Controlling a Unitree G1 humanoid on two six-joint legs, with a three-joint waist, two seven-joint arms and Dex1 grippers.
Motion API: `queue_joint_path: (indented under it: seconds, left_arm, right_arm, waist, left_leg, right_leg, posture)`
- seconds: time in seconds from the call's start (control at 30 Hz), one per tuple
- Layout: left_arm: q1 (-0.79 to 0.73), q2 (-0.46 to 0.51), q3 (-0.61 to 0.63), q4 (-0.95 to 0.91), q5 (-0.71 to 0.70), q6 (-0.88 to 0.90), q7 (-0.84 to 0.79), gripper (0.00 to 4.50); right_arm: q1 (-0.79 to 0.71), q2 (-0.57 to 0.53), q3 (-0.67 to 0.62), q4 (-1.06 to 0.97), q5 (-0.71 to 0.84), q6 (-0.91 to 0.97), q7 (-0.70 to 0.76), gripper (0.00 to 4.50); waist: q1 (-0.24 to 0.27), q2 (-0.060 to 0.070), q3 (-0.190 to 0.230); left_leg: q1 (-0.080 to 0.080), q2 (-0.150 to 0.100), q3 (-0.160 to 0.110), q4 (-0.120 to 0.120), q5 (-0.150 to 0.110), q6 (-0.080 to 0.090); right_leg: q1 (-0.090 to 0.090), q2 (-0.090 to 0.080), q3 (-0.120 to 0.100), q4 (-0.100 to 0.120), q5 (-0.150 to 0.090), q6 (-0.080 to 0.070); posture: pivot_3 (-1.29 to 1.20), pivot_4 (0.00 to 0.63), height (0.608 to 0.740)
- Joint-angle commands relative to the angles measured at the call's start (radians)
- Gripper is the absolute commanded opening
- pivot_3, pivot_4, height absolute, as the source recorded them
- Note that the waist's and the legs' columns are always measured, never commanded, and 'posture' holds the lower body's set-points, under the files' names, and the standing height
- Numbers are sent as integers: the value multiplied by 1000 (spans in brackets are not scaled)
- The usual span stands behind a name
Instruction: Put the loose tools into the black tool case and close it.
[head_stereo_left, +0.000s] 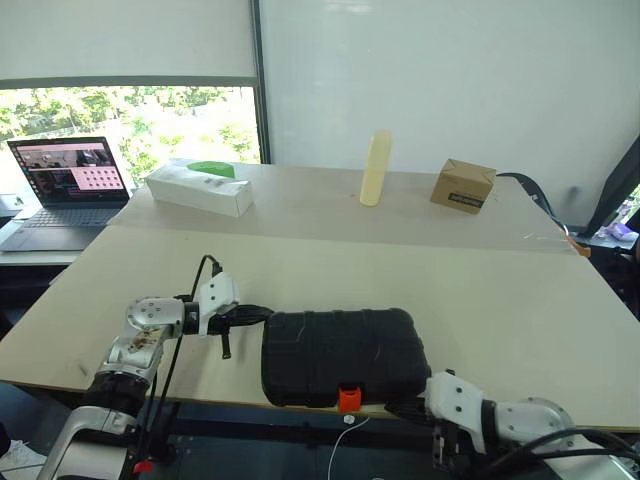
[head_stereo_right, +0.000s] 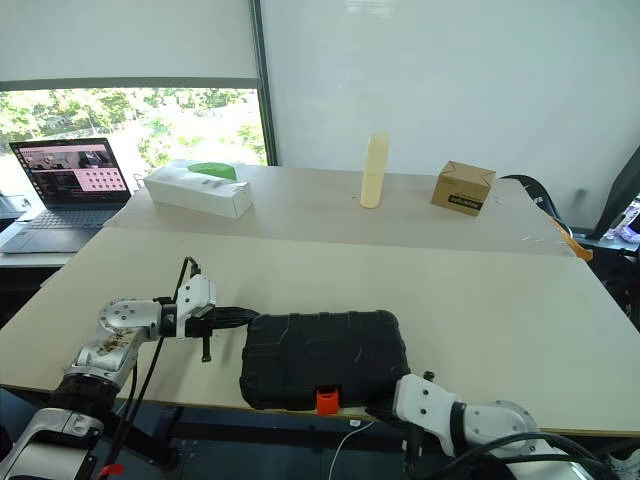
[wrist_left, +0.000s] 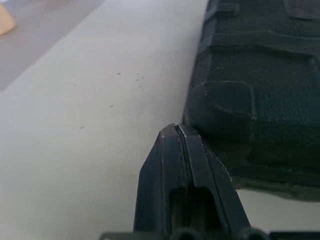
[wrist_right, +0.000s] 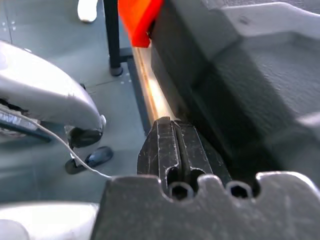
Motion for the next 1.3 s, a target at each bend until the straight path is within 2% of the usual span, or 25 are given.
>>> queue_joint_path:
  seconds: [0.03, 0.27, 0.4, 0.47, 0.53, 0.6, 0.73, 0.83, 1.07, 1.3]
  left_arm:
    - [-26, -14, -26, -19, 6, 23, -35, 8]
    - [-35, -11, 20, -48, -3, 83, 20, 8]
    - [-14, -9, 49, -92, -20, 110, 56, 8]
    - [-18, -14, 72, -120, -49, 124, 63, 8]
    - [-52, -22, 96, -206, -157, 229, 22, 8]
    - [-76, -19, 56, -258, -162, 291, -10, 8]
    - [-121, -58, -36, -272, -95, 317, -12, 8]
    - [-169, -112, -123, -206, 0, 285, 21, 8]
    - [-208, -181, -202, -98, 107, 292, 71, 8]
    - [-186, -155, -271, -55, 200, 303, 67, 8]
  right_arm:
    - [-97, 49, -17, 26, -43, 12, -39, 0]
    - [-202, 114, -36, 103, -75, 41, -45, 0]
    - [-213, 109, -51, 122, -88, 46, -32, 0]
    - [-193, 87, -74, 111, -78, 51, -12, 0]
    - [-114, 32, -131, 51, -24, 69, 51, 0]
    - [-51, 2, -148, -6, 10, 68, 92, 0]
    - [-23, 23, -112, -61, 18, 111, 77, 0]
    - [-56, 77, -58, -51, -27, 128, 32, 0]
    - [-150, 145, -4, -12, -73, 149, 3, 0]
    - [-215, 179, 20, 23, -92, 153, 3, 0]
  waist:
    - [0, 0, 0]
    - [2, 0, 0]
    - [3, 0, 0]
    - [3, 0, 0]
    - [9, 0, 0]
    - [16, -1, 0]
    - [13, -1, 0]
    - [10, -1, 0]
    - [6, -1, 0]
    - [6, -1, 0]
  left_leg:
    - [0, 0, 0, 0, 0, 0]
    - [-2, 0, 0, 1, 0, 0]
    - [-2, 0, 0, 0, 0, 0]
    - [-2, 0, -1, 0, 0, 0]
    - [-3, 0, -1, 1, 0, 0]
    - [-5, -1, -1, 1, 0, 0]
    - [-5, -2, -1, 2, 0, 0]
    - [-4, -3, -1, 2, 0, 0]
    - [-5, -3, -3, 2, 1, -1]
    - [-2, -3, -5, 2, 0, 0]
  right_leg:
    - [0, 0, 0, 0, 0, 0]
    - [-1, 0, 0, 0, 0, 0]
    - [-1, 0, -1, 0, 0, 0]
    - [-1, 0, -1, 0, 0, 0]
    - [-1, 0, -1, 0, 0, 0]
    - [-1, -1, -3, 0, 0, 1]
    - [0, -1, -3, -1, -1, 1]
    - [1, 0, -2, -1, -1, 1]
    - [0, 1, -1, -1, -1, 1]
    - [1, 1, 0, 0, -1, 1]
  posture:
    - [0, 150, 740]
    - [0, 150, 740]
    - [0, 150, 740]
    - [0, 150, 740]
    - [0, 150, 740]
    - [0, 150, 740]
    - [0, 150, 740]
    - [0, 150, 740]
    - [0, 150, 740]
    - [0, 150, 740]
